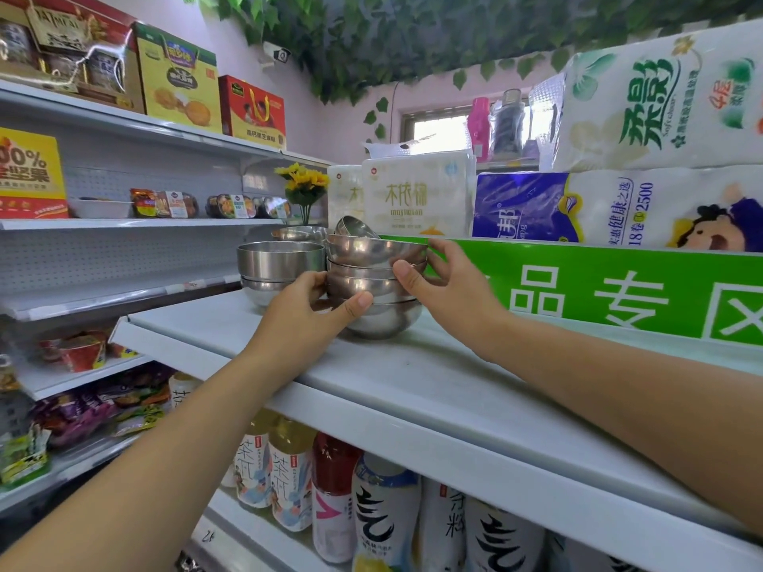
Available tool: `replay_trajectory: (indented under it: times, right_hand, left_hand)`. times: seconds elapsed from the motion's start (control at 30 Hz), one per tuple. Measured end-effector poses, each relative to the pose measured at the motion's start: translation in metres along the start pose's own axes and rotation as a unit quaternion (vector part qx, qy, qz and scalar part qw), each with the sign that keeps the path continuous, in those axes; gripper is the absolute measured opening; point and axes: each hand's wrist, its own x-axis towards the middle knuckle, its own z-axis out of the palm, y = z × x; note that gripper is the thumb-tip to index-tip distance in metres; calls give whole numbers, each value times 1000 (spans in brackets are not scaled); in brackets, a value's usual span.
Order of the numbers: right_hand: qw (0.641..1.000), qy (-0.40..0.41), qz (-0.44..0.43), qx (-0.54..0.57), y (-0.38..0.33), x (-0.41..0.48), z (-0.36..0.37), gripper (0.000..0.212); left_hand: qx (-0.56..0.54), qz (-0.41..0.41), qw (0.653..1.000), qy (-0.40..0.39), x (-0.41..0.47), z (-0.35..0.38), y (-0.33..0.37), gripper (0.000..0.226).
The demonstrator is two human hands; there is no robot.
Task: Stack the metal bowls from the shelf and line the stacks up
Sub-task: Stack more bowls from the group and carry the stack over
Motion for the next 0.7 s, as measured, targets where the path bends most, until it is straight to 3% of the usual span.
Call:
replay_trajectory:
  times: [0.13,0.2,0.4,0.57,0.7]
  right_hand:
    - [995,-30,39,-88,-4,-8,7,117]
    - [992,-25,61,-104,-3,-6,6,128]
    - [992,-2,77,-98,3,2,-3,126]
    - [987,36,101,-121,12,11,-29,117]
    - [981,69,117,-140,17,17,-53,114]
  left_hand:
    - [77,18,997,-7,2,-2,-1,50]
    - [81,28,996,-6,5,-4,-2,48]
    - [78,63,987,125,14,-6,1,33]
    - [56,62,990,116,48,2,22,32]
    - [126,54,986,98,88,21,28,37]
